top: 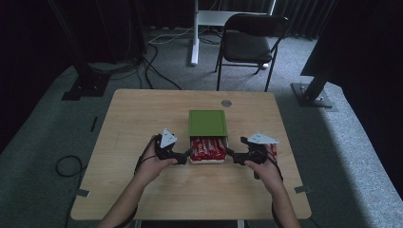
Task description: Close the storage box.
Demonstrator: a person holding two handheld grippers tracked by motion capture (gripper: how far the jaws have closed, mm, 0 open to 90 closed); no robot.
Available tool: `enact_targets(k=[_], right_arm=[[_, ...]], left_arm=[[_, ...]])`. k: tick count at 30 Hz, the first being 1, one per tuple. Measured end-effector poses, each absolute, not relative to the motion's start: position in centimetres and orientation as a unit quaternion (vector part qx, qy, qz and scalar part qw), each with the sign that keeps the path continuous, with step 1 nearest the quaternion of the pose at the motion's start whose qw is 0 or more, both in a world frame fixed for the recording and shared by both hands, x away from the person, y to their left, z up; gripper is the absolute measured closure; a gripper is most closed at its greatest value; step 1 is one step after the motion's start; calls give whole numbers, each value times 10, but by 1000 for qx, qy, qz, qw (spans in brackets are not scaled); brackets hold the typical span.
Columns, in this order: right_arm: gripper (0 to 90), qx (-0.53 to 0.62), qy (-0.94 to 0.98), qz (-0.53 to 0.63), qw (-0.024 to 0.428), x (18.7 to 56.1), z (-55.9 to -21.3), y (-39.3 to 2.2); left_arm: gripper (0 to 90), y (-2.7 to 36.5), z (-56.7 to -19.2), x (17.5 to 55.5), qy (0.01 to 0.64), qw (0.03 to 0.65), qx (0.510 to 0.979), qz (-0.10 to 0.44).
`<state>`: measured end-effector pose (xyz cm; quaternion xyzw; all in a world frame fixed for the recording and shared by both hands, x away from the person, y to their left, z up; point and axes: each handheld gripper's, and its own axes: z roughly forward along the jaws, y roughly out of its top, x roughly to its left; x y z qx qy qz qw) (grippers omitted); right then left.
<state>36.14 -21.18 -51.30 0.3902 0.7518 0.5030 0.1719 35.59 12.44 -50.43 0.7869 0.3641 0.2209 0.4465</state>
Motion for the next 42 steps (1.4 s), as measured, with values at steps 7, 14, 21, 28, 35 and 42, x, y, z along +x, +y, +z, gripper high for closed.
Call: enact_targets(k=[7,14,21,28,35,42], right_arm=[[123,397,748,502,176,365,-513,-210],[122,403,744,502,179,368,-514,-210],[122,408,742,499,184,371,-514,-208],[116,412,740,497,188,373,-514,-207],[116,420,736,494,197,375,-514,-205],[115,426,733,490,203,376,-513,-203]], left_arm=[[57,125,-505,361,367,447,785,223],[57,124,-504,365,367,445,784,230],[57,123,-503,368,366,441,785,237],[58,122,-503,371,367,439,785,236],[58,122,-503,374,370,439,782,242],[58,121,-503,375,370,438,782,245]])
